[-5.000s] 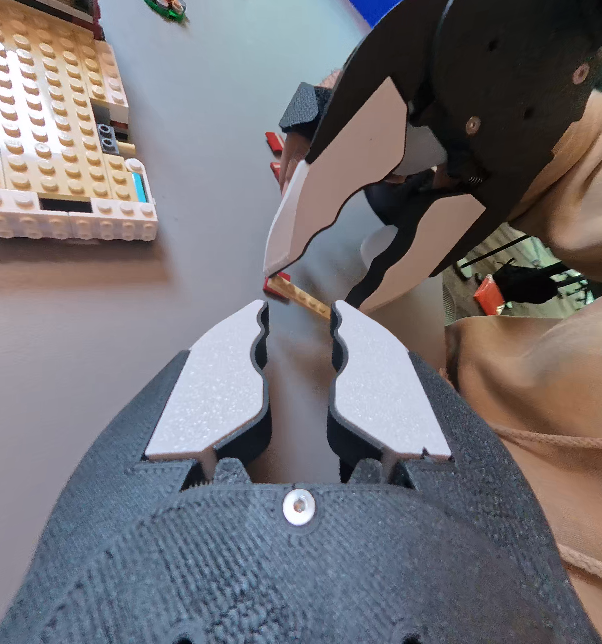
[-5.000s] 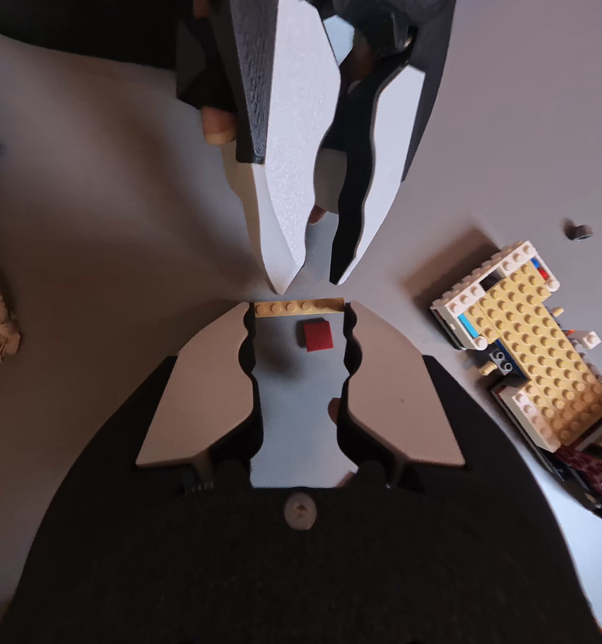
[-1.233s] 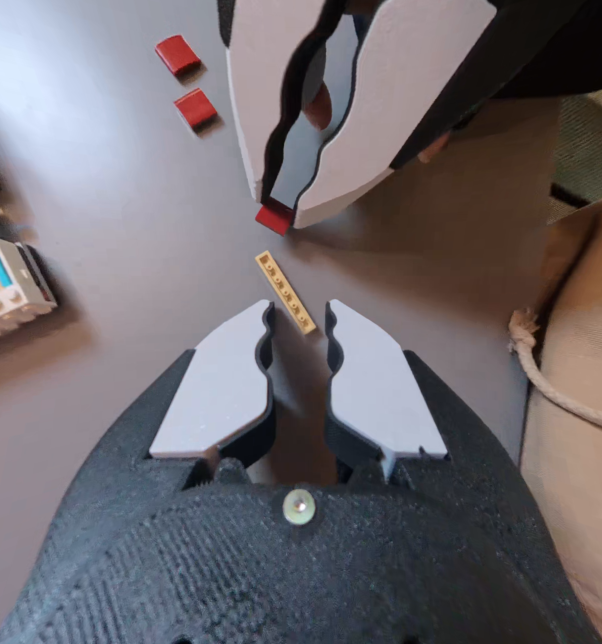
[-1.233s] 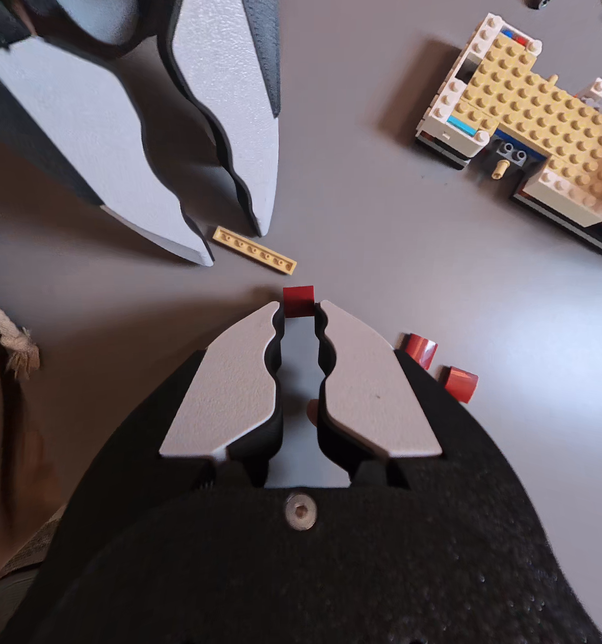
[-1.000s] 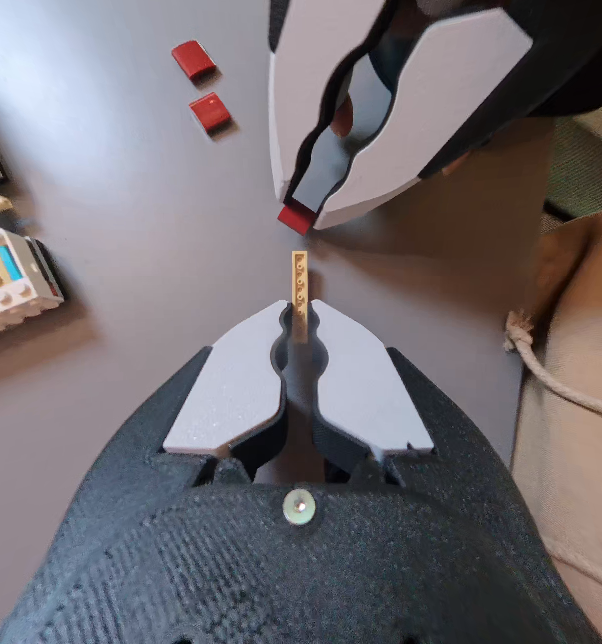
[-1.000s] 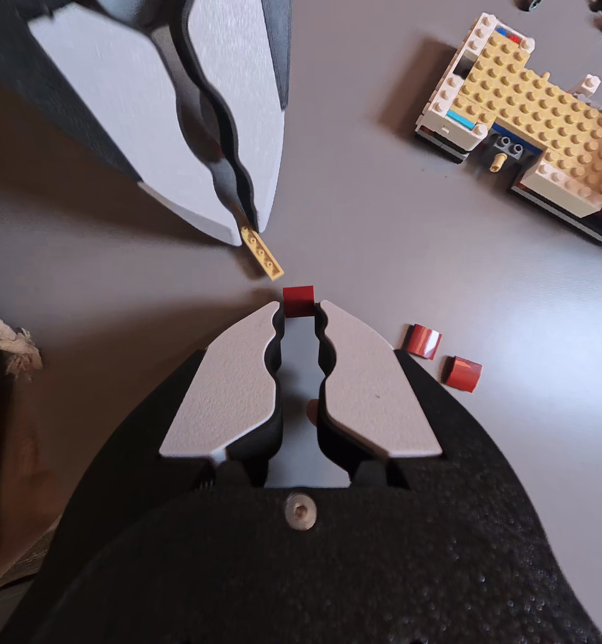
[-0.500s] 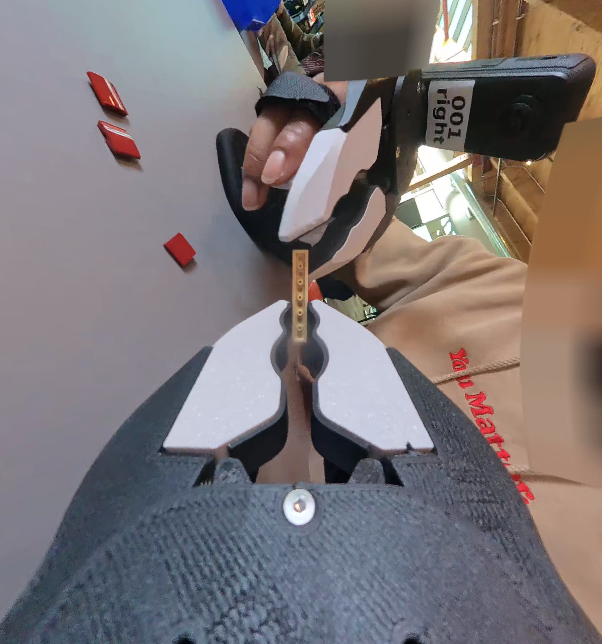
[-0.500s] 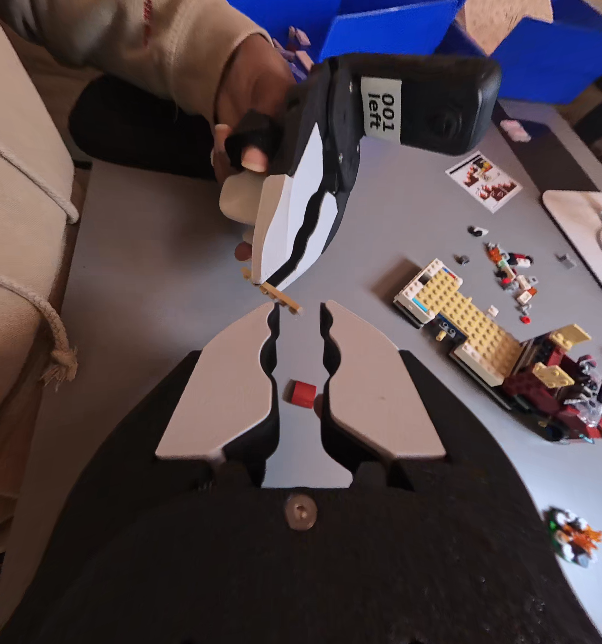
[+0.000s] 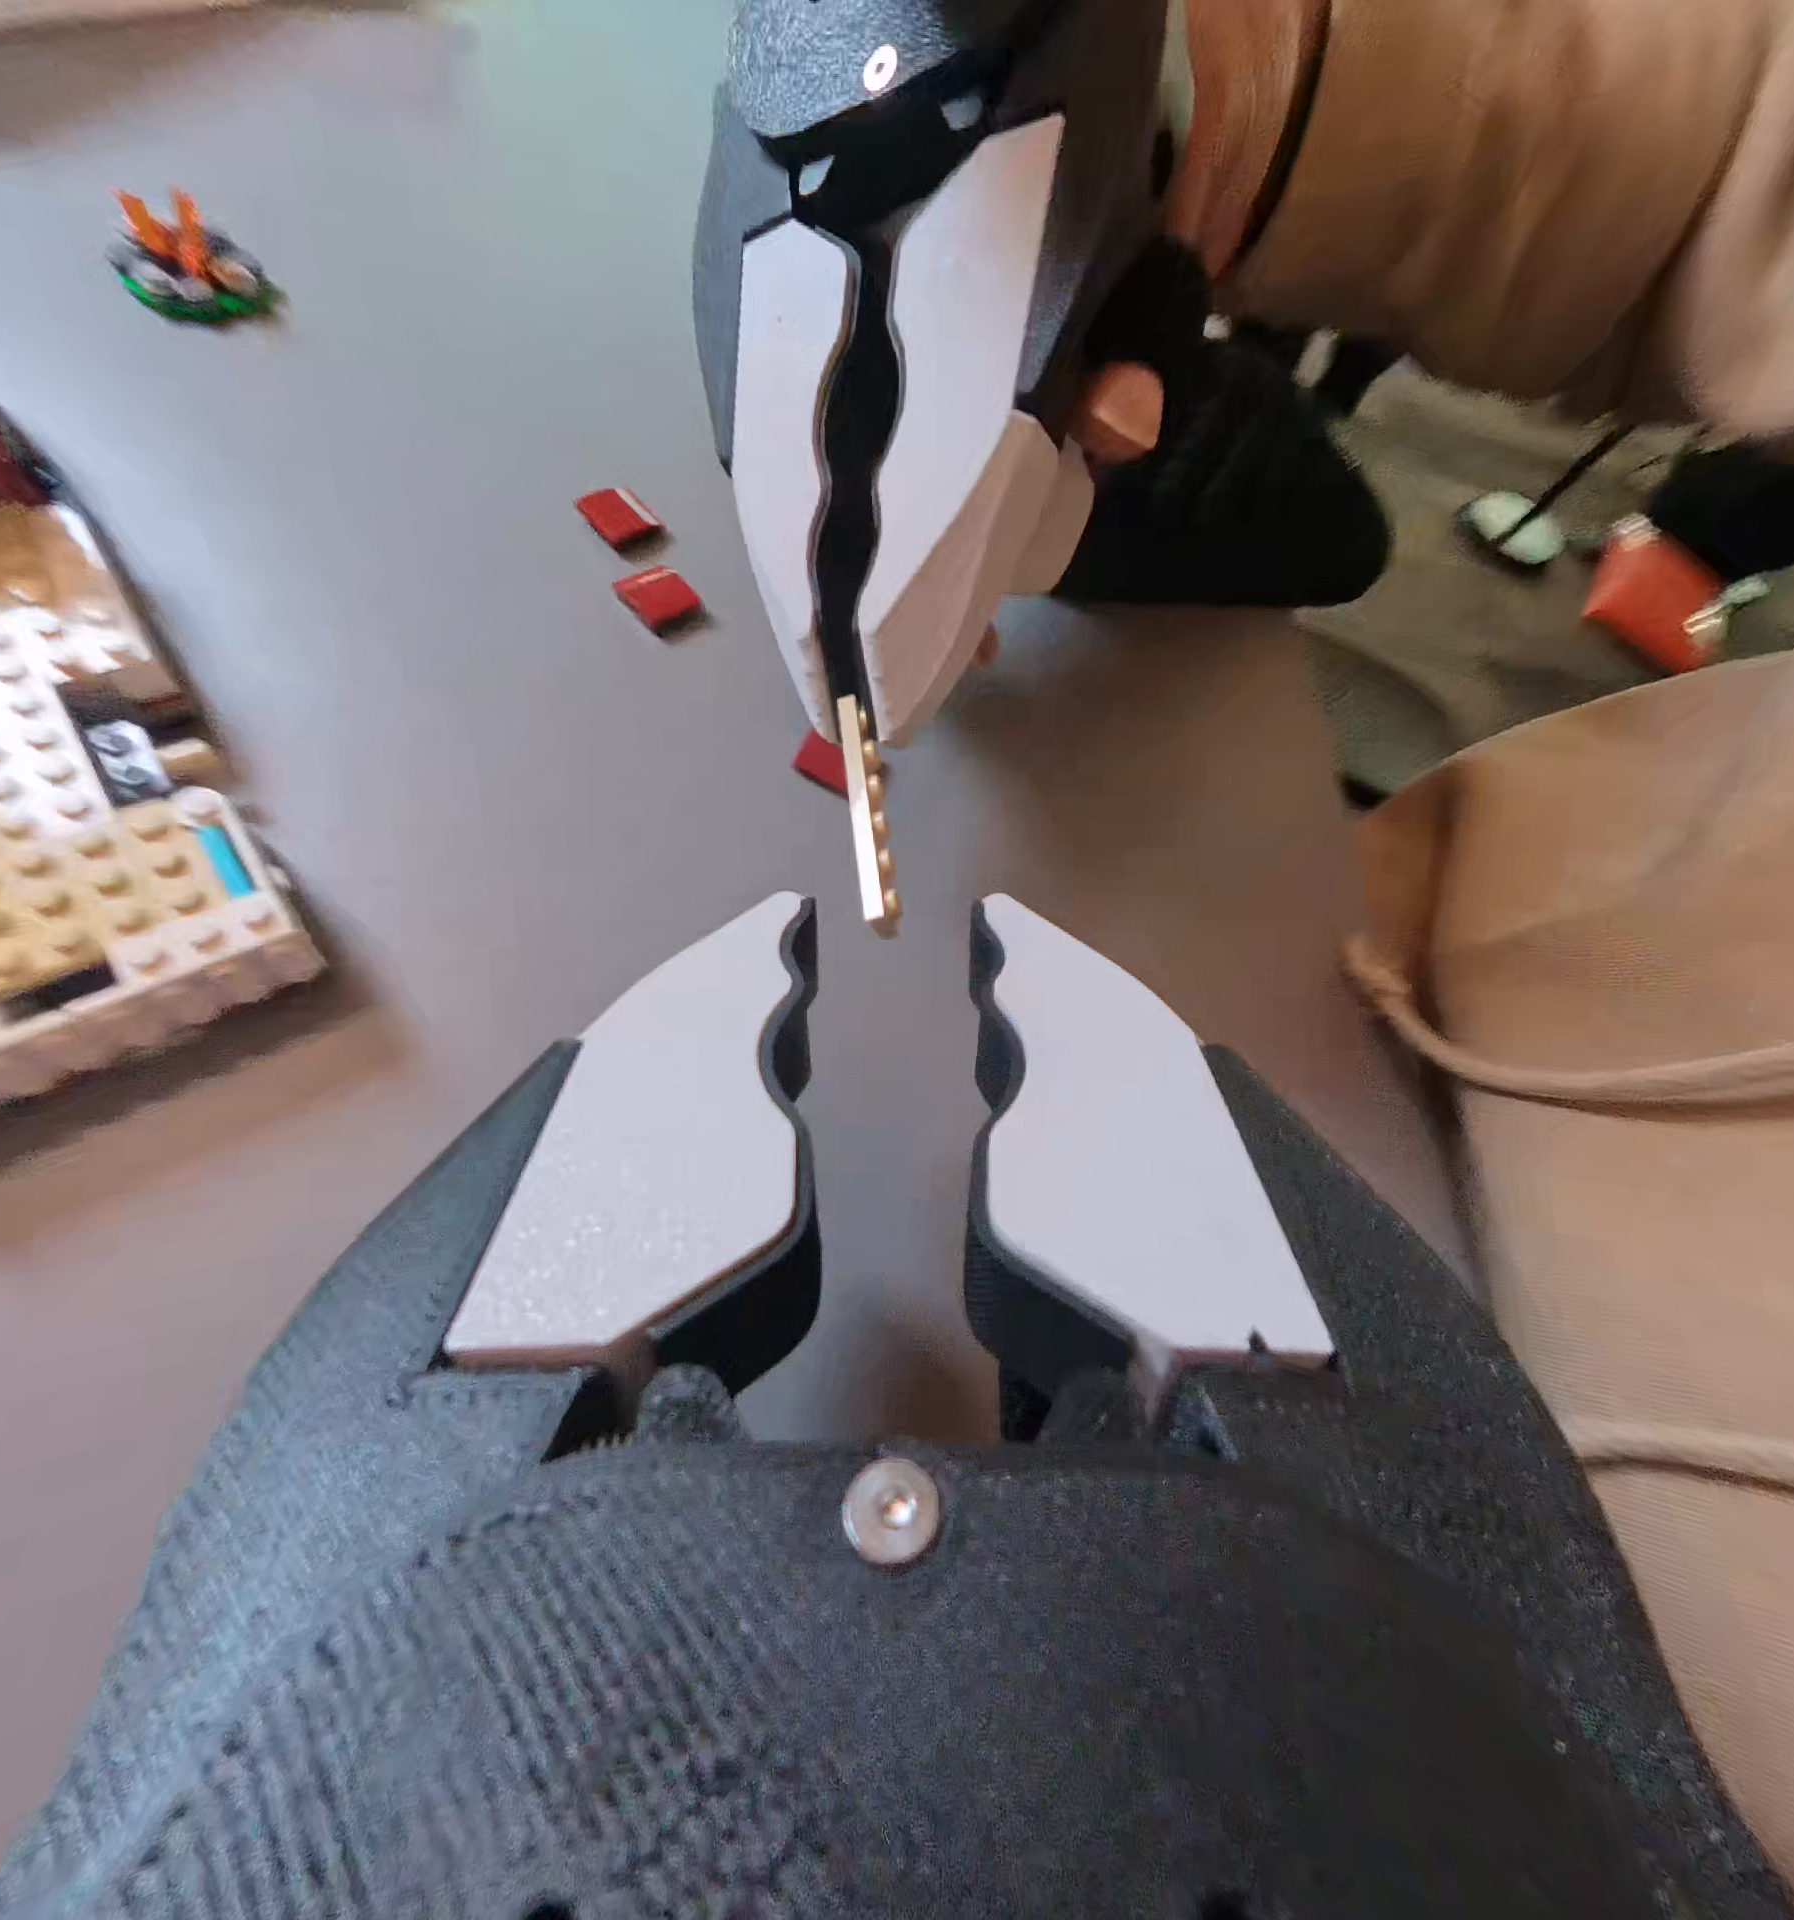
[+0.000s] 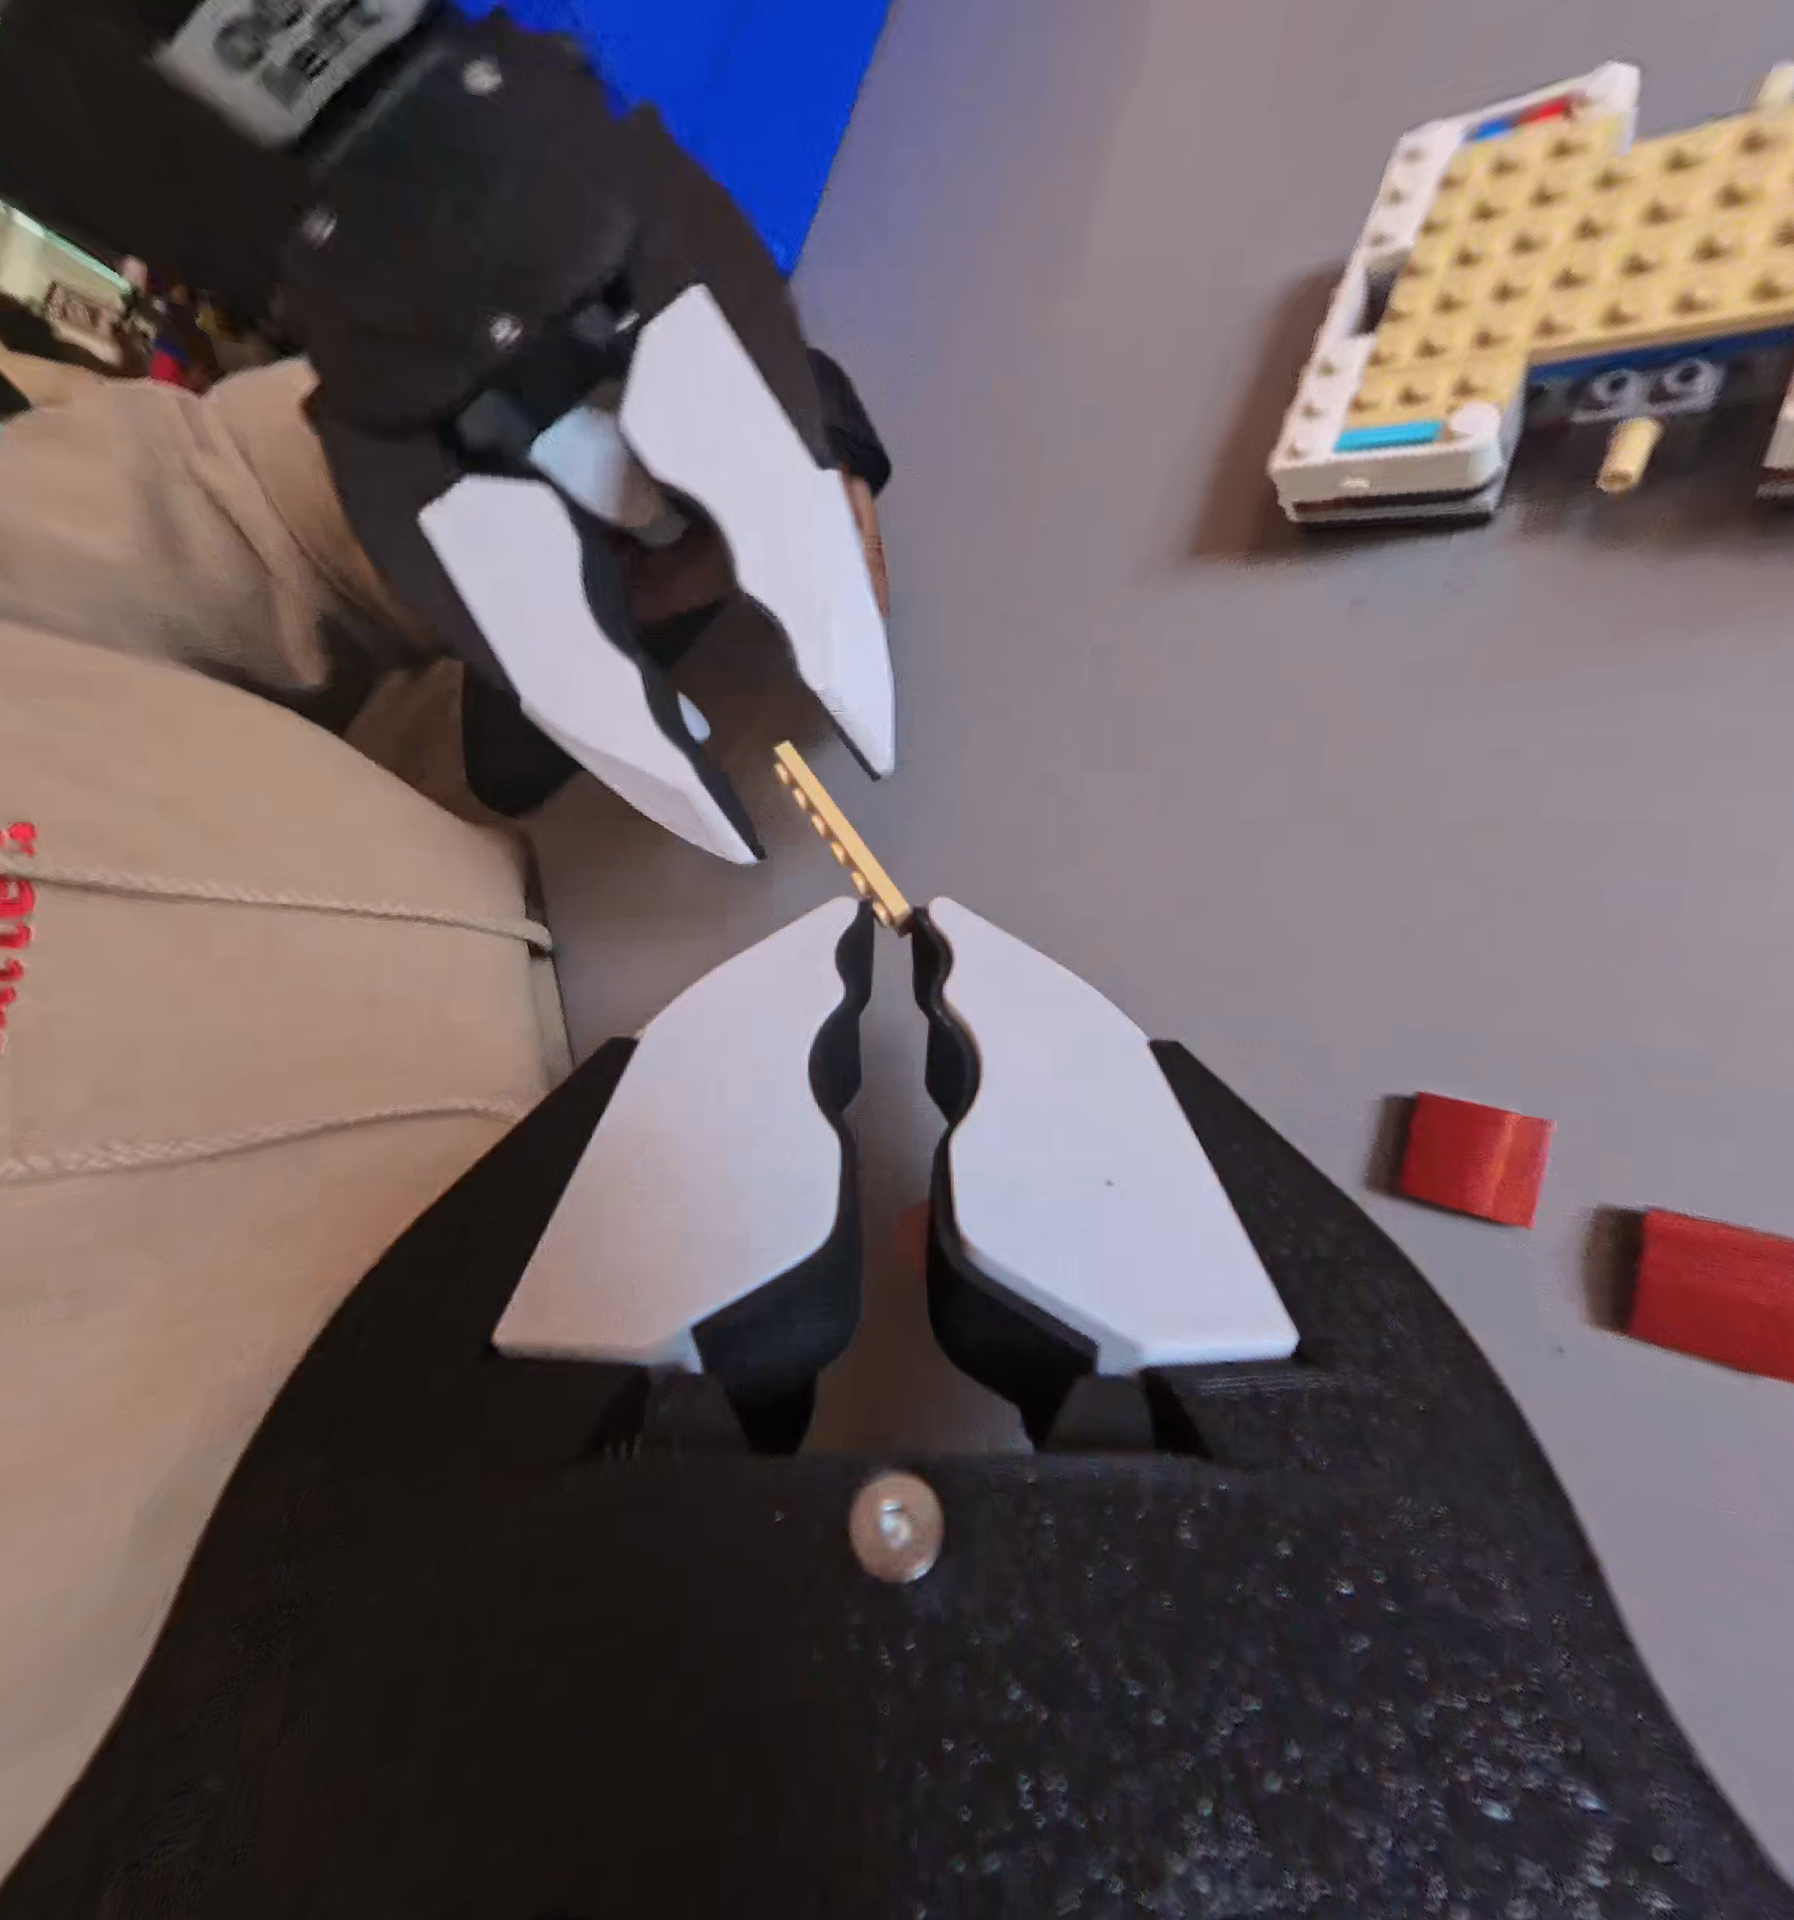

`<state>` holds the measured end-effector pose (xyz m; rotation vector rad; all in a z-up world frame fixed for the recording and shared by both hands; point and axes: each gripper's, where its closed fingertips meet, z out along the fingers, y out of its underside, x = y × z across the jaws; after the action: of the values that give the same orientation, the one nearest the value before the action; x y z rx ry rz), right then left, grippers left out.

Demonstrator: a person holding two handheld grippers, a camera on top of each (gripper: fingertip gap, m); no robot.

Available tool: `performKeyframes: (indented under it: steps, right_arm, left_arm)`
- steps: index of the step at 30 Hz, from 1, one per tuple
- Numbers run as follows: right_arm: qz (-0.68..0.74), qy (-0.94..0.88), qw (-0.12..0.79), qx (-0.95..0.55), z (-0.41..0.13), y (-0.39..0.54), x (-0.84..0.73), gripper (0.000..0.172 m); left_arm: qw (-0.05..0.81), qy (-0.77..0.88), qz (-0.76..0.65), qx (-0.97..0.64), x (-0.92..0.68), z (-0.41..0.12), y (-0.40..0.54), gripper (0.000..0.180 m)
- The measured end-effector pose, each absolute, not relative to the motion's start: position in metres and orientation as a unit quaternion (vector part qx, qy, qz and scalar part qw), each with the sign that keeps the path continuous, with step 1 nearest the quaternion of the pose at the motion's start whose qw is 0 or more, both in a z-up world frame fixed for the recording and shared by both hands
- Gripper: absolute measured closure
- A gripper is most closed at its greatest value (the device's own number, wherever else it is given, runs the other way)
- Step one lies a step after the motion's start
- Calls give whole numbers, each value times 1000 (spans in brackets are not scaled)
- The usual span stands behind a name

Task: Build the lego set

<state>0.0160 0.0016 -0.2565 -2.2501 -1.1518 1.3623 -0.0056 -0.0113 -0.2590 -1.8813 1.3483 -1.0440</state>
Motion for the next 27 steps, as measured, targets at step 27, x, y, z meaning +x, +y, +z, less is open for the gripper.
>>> performKeyframes:
  steps: [27]
  right_arm:
    - [149,-589,215,-765,-299,10,54,146]
  left_arm:
    - [247,552,-265,-751,-18,-293,4,153]
